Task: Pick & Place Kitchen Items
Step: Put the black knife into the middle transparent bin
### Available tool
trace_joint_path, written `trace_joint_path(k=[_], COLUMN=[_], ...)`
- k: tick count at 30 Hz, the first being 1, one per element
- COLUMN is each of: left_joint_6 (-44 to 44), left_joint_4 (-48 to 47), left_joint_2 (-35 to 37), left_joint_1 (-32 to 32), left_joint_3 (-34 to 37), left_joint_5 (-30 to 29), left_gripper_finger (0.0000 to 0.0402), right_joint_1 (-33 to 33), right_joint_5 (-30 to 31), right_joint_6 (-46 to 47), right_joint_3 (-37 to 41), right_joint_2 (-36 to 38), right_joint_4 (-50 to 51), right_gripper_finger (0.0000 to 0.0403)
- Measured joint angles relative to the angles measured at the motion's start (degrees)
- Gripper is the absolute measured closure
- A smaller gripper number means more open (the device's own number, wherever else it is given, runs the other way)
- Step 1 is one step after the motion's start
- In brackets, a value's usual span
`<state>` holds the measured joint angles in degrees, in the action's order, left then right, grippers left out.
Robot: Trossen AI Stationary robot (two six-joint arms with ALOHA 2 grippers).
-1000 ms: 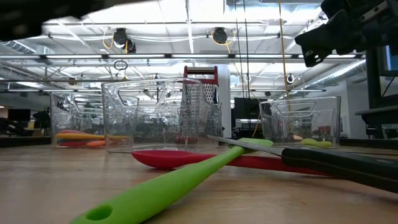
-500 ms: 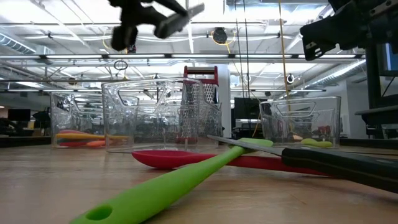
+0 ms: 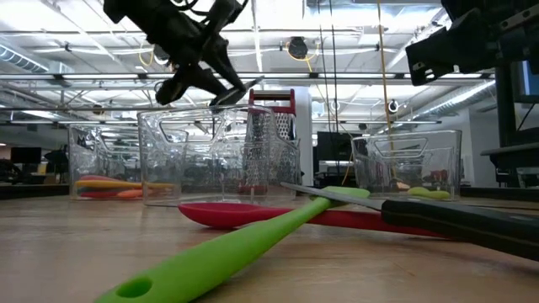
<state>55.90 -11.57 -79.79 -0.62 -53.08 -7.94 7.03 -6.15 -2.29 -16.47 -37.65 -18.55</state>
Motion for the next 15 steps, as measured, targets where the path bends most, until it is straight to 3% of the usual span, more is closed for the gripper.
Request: trace_joint_path(k=[6, 15], left_joint_6=[-2.23, -5.92], left_joint_4=[-4.19, -5.99], left_joint_2=[-0.08, -6.0], left_joint_1=[0.63, 2.9], left_joint_3=[0.0, -0.03], left_joint_5=[-1.0, -0.46], left_gripper_finger=[0.0347, 0.0347], right_joint_1=[0.0, 0.0], right_joint_5=[0.02, 0.09], right_joint_6=[-0.14, -0.07], right_joint_3=[0.0, 0.0], right_joint_2=[-1.0, -1.67], right_joint_4=[-0.06, -0.47], right_gripper_finger=[0.0403, 0.0403])
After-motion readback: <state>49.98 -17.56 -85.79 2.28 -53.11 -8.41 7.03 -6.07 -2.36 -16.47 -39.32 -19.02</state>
